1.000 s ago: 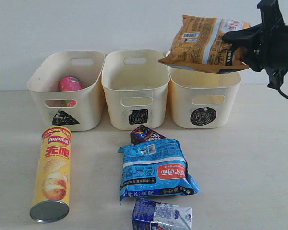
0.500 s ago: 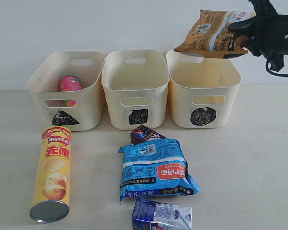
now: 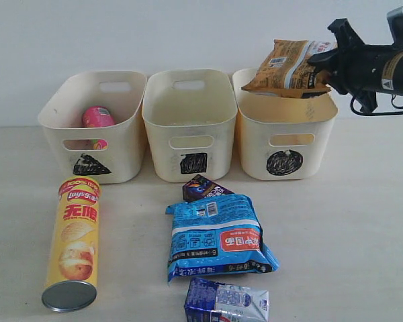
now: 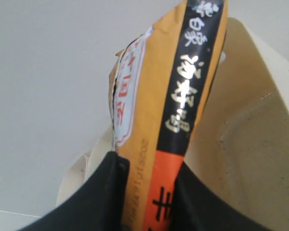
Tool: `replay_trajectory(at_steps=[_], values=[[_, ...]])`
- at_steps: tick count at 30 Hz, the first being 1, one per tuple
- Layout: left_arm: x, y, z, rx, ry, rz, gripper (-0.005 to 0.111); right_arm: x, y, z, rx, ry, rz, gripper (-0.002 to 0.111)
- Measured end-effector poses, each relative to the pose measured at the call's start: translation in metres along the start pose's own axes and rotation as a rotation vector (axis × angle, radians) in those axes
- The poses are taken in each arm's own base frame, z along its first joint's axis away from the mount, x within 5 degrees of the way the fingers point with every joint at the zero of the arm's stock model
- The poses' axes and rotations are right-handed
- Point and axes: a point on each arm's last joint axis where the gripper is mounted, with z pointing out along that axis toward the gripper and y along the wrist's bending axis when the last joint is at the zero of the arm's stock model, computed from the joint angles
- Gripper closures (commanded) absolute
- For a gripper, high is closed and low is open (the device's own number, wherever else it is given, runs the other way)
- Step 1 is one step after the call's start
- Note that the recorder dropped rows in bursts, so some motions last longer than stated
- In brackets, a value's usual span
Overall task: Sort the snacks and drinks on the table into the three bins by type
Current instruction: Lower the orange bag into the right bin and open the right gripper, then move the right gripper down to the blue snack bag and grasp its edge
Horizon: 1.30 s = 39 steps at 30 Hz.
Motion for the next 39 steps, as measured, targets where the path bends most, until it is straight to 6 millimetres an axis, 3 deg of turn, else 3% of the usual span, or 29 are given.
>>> replay_trajectory(at_steps=[5, 8, 10, 16, 21, 23, 24, 32, 39], values=[[0.0, 0.0, 0.0, 0.0, 0.0, 0.0, 0.102, 0.001, -0.003, 0.001, 0.007, 0.011, -0.013, 0.053], [0.0, 0.0, 0.0, 0.0, 0.0, 0.0, 0.102, 0.001, -0.002, 0.002, 0.007, 0.012, -0.018, 0.037], [0.0, 0.0, 0.0, 0.0, 0.0, 0.0, 0.102, 0.001, -0.002, 0.002, 0.007, 0.012, -0.017, 0.032], [0.0, 0.0, 0.0, 0.0, 0.0, 0.0, 0.102, 0.001, -0.001, 0.002, -0.004, 0.014, -0.02, 0.033], [0.0, 0.0, 0.0, 0.0, 0.0, 0.0, 0.102, -0.002, 0.008, -0.002, -0.018, 0.011, -0.045, 0.067], [0.0, 0.0, 0.0, 0.0, 0.0, 0.0, 0.102, -0.004, 0.019, -0.008, -0.031, 0.014, -0.098, 0.103], [0.0, 0.0, 0.0, 0.0, 0.0, 0.0, 0.102, -0.004, 0.024, -0.011, -0.036, 0.021, -0.141, 0.108], [0.0, 0.0, 0.0, 0.0, 0.0, 0.0, 0.102, 0.001, 0.067, -0.047, -0.042, 0.174, -0.565, 0.108], [0.0, 0.0, 0.0, 0.0, 0.0, 0.0, 0.102, 0.025, 0.098, -0.074, -0.292, 0.409, -0.608, 0.108]])
